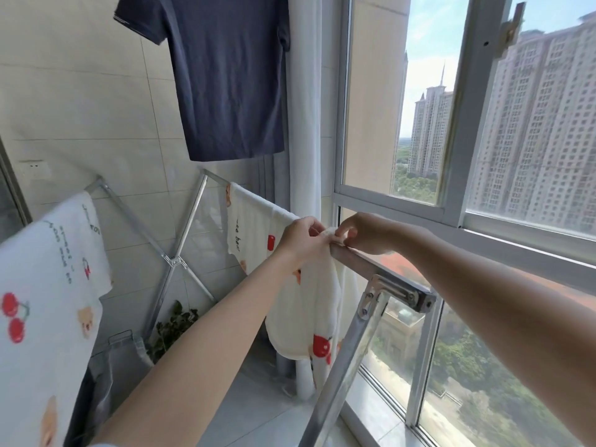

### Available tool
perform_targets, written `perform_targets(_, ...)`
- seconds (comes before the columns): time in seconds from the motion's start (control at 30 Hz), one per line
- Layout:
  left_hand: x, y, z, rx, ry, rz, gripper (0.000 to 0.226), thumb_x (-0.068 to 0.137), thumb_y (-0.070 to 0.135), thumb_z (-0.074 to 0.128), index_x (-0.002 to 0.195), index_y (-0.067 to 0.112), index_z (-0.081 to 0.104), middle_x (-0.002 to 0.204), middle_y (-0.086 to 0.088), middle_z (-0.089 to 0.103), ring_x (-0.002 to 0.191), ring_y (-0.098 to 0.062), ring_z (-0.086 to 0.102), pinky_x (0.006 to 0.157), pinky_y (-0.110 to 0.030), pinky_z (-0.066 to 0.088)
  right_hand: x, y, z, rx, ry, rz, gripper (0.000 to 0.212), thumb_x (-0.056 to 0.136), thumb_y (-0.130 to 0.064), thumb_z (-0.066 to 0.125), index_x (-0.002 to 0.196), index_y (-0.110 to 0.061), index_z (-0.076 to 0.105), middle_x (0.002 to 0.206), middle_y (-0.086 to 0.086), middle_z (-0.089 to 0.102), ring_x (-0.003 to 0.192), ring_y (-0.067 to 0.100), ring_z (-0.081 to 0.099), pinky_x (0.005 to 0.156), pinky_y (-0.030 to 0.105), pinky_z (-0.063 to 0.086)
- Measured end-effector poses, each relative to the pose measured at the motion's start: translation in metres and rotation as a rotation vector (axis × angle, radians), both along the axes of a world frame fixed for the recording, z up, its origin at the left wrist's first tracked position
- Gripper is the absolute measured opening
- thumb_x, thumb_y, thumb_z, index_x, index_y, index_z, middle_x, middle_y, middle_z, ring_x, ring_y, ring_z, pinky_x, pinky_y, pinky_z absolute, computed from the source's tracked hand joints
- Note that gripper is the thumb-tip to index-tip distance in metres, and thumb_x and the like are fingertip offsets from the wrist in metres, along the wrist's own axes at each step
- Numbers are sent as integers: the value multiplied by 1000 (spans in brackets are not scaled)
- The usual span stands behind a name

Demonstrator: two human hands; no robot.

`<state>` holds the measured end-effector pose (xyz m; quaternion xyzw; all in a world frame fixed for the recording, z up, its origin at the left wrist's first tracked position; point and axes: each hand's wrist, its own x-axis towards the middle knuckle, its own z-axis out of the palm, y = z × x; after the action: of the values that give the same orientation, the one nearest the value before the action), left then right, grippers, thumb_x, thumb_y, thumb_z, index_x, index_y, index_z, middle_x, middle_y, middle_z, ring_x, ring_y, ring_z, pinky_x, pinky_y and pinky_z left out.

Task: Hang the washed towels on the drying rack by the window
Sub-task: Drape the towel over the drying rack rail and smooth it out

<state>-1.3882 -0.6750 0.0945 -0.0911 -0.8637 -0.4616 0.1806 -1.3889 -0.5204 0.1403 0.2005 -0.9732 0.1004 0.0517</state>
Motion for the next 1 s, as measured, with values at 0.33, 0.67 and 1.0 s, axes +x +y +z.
perform_targets(0.33, -11, -6, 24, 411, -113, -58, 12, 95, 18, 55, 105, 13, 60, 89, -1, 60, 82, -15, 56, 78, -27, 49, -11, 12, 20, -362, -78, 22, 19, 95, -22, 44, 92, -13, 60, 89, 7, 59, 86, 22, 55, 81, 39, 51)
perform_targets(0.67, -22, -4, 6, 29, -110, -31, 28, 97, 26, 49, 115, 12, 66, 112, -1, 67, 105, -16, 58, 85, -24, 44, -13, 80, 37, -872, 228, -357, 29, 89, -25, 39, 74, -9, 58, 73, 10, 52, 73, 25, 49, 67, 33, 35)
perform_targets(1.0, -26, 6, 4, -64, -299, -63, 34, 82, 54, 58, 97, 26, 70, 104, 4, 58, 97, -17, 56, 72, -26, 47, 8, 86, 23, -661, -26, -256, 24, 91, -16, 49, 104, -4, 65, 106, 18, 69, 96, 29, 66, 83, 35, 50)
